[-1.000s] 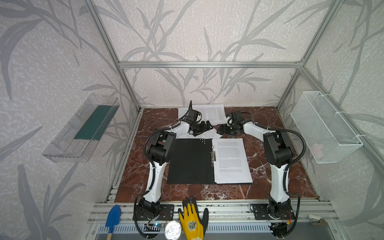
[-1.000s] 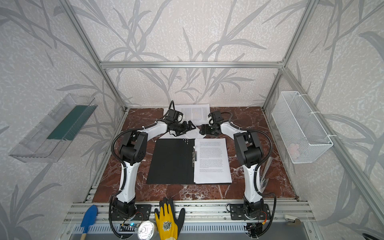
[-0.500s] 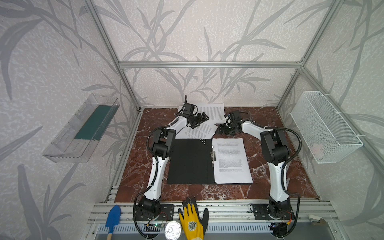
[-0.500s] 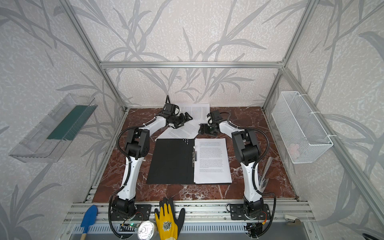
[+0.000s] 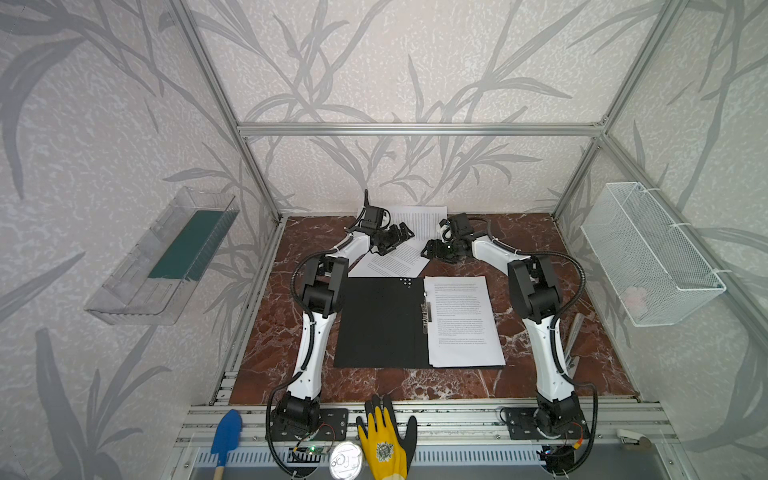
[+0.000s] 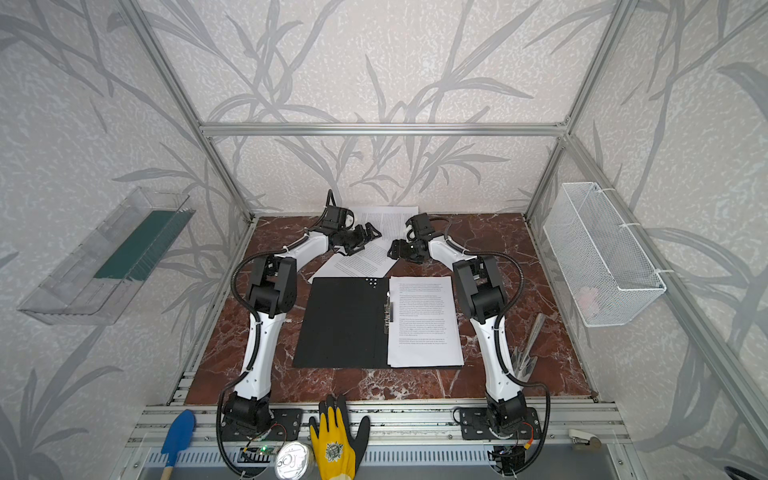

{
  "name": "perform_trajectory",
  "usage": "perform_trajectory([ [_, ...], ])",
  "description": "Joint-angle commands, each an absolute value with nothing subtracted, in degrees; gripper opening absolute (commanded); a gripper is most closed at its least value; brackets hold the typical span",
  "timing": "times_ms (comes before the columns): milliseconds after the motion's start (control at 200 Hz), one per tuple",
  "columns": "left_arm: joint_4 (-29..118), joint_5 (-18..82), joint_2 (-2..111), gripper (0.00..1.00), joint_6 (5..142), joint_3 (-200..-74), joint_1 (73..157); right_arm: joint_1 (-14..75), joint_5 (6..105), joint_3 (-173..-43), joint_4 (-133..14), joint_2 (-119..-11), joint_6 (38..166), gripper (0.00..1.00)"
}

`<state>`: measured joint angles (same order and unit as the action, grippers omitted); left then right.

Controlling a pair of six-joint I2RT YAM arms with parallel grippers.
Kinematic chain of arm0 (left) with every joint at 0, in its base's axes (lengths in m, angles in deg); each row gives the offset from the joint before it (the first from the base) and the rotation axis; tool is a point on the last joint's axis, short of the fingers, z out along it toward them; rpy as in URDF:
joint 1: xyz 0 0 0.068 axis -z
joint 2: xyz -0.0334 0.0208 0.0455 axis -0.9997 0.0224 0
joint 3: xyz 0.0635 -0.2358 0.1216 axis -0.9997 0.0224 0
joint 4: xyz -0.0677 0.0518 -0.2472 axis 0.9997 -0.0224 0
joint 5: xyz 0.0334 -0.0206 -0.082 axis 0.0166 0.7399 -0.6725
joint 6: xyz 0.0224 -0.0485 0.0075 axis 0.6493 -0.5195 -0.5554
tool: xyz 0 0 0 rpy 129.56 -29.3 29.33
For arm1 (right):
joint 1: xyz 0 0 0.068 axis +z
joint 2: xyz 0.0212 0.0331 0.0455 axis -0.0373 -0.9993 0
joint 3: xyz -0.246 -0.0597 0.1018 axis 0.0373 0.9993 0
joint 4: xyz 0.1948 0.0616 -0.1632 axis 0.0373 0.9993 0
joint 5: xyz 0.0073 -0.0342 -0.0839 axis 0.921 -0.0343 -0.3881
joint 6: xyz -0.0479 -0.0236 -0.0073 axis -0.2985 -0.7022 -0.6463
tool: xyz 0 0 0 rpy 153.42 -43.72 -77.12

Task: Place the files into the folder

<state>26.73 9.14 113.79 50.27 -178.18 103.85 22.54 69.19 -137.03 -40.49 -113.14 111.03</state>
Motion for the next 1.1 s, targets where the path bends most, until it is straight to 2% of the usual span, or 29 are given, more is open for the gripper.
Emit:
perform_trajectory([
  [0,23.3,9.5,115.8,0.99,49.5,-175.9,103.8,22.9,66.8,-139.3,-37.6,-118.4,115.2,0.76],
  [305,23.6,9.5,116.2,0.99,49.3,-176.1,103.6,25.0,75.3,-144.1,-40.4,-121.9,115.0,0.75],
  [550,24.4,9.4,116.3,0.99,48.7,-175.5,103.2,25.3,82.4,-131.8,-54.8,-115.0,119.6,0.79],
  [750,24.6,9.2,116.4,0.99,48.4,-175.6,103.1,25.3,84.8,-126.4,-59.5,-112.4,122.7,0.81],
  [825,24.8,9.1,116.4,0.99,48.2,-175.5,103.0,25.3,84.1,-126.4,-59.7,-113.0,122.6,0.8],
  [935,25.3,9.0,115.9,0.99,48.0,-174.7,103.0,25.3,83.3,-128.1,-57.3,-114.3,122.7,0.7],
  [1095,25.9,8.6,116.0,0.99,47.6,-174.4,102.8,25.3,81.9,-119.6,-68.1,-111.8,127.9,0.66],
])
